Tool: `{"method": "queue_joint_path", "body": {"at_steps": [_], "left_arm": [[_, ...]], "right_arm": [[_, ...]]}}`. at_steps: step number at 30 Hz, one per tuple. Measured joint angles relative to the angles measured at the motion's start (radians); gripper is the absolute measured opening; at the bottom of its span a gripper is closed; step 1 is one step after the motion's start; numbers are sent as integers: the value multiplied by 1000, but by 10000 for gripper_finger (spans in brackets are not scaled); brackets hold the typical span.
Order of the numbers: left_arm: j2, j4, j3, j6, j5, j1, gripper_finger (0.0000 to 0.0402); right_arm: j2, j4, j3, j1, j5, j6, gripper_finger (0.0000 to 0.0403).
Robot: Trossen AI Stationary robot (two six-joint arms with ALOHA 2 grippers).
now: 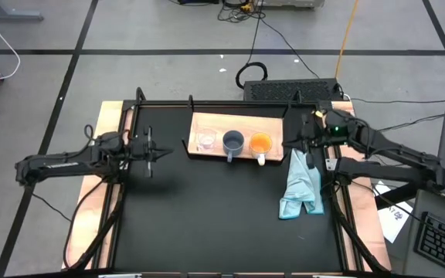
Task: Stack small to large cups/mugs on shelf
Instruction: Return to Home Position
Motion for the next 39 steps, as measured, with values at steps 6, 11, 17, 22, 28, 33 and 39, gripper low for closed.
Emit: {"method": "queue_joint_path", "body": {"at_steps": [6, 11, 17, 22, 28, 33, 39], "left_arm": [[43, 199, -37, -127, 72, 70, 0], [-4, 239, -90, -151, 106, 96, 0], [-106, 237, -159, -176, 106, 108, 0], [-208, 181, -200, -178, 99, 108, 0], [-290, 10, -201, -221, 88, 106, 0], [-349, -97, -201, -219, 53, 91, 0], [-366, -131, -199, -210, 34, 63, 0]], "right_arm": [[-94, 314, -246, 7, -123, 130, 0], [-169, 361, -341, 9, -136, 155, 0], [-273, 335, -380, 8, -137, 179, 0], [-370, 269, -407, 8, -137, 181, 0], [-440, 252, -413, 8, -136, 206, 0], [-442, 257, -418, 8, -135, 208, 0], [-442, 324, -489, 9, -133, 234, 0]]}}
